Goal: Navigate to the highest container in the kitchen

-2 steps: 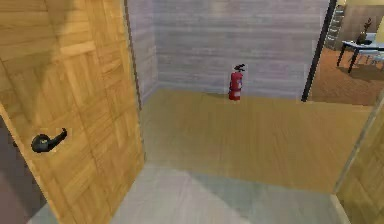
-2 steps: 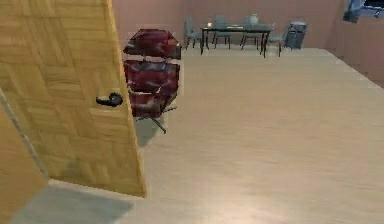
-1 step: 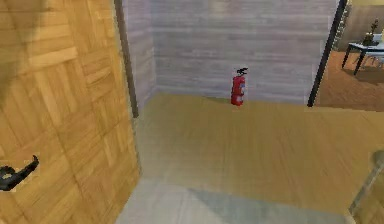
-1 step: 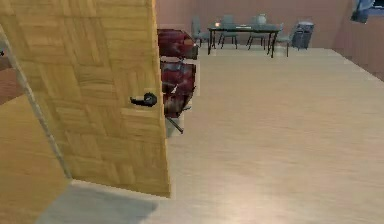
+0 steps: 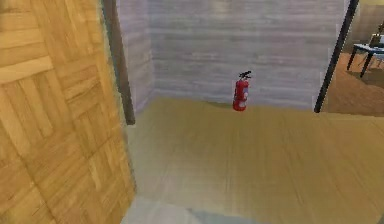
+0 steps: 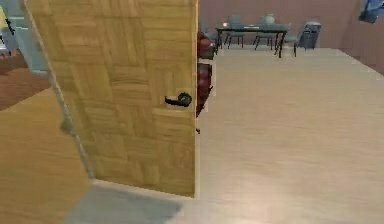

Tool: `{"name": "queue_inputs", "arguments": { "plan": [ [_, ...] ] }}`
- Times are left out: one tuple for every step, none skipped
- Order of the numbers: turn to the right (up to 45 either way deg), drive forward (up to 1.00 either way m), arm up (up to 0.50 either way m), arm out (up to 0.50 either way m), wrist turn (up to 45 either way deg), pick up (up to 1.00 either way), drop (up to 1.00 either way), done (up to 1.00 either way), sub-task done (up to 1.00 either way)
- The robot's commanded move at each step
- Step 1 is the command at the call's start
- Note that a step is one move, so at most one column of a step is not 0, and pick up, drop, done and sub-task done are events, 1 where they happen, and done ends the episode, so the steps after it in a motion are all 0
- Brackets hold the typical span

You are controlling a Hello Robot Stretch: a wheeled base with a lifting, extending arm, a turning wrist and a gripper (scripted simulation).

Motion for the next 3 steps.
{"name": "queue_inputs", "arguments": {
  "plan": [
    [6.0,0.0,0.0,0.0,0.0,0.0,0.0,0.0,0.0],
    [0.0,1.0,0.0,0.0,0.0,0.0,0.0,0.0,0.0],
    [0.0,0.4,0.0,0.0,0.0,0.0,0.0,0.0,0.0]
  ]
}}
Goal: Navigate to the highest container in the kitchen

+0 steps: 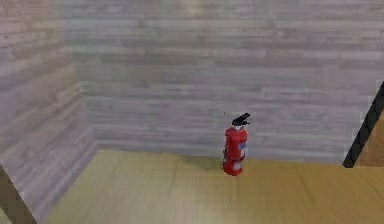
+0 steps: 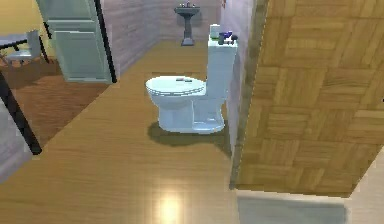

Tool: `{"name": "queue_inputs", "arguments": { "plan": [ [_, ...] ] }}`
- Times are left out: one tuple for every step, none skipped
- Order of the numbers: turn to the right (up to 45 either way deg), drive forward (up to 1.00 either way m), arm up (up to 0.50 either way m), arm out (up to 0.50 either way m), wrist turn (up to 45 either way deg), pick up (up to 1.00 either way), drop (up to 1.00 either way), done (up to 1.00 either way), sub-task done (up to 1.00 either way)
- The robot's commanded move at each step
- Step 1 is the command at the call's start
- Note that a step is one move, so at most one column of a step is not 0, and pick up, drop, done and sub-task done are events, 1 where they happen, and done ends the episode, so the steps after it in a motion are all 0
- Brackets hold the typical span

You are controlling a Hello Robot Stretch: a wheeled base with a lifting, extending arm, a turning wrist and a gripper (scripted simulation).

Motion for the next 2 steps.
{"name": "queue_inputs", "arguments": {
  "plan": [
    [-42.0,0.0,0.0,0.0,0.0,0.0,0.0,0.0,0.0],
    [0.0,0.8,0.0,0.0,0.0,0.0,0.0,0.0,0.0]
  ]
}}
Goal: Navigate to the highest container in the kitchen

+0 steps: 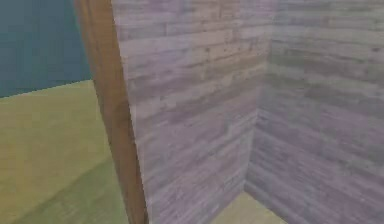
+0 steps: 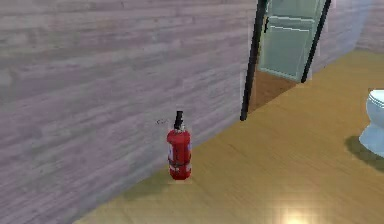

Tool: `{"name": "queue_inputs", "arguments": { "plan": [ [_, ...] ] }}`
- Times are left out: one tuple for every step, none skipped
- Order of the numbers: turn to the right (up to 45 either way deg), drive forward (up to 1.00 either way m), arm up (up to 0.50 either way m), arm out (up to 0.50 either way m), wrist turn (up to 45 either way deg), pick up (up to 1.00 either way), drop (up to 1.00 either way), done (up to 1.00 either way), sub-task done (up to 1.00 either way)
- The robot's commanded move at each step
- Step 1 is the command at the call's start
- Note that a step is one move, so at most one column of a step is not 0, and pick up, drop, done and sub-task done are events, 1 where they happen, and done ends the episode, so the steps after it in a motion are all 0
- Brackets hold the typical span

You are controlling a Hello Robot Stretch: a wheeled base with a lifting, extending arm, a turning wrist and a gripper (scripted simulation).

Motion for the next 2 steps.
{"name": "queue_inputs", "arguments": {
  "plan": [
    [-45.0,0.0,0.0,0.0,0.0,0.0,0.0,0.0,0.0],
    [-6.0,0.0,0.0,0.0,0.0,0.0,0.0,0.0,0.0]
  ]
}}
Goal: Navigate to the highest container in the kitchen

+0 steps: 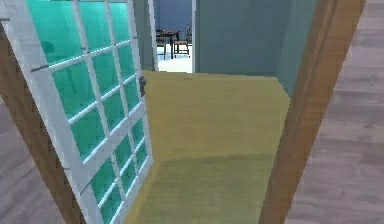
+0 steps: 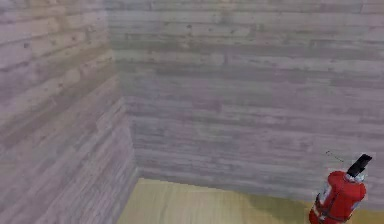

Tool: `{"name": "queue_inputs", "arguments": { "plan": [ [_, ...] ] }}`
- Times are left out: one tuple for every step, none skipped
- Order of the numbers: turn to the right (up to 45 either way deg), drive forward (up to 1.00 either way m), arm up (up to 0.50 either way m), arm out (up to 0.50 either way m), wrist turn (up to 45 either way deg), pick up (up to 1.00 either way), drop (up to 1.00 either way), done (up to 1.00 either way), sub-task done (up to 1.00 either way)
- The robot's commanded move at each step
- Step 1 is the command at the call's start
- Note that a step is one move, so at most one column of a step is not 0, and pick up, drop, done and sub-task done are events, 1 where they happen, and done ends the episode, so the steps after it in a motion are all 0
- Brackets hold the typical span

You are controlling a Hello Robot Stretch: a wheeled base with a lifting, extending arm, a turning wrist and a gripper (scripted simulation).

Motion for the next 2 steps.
{"name": "queue_inputs", "arguments": {
  "plan": [
    [0.0,1.0,0.0,0.0,0.0,0.0,0.0,0.0,0.0],
    [0.0,0.7,0.0,0.0,0.0,0.0,0.0,0.0,0.0]
  ]
}}
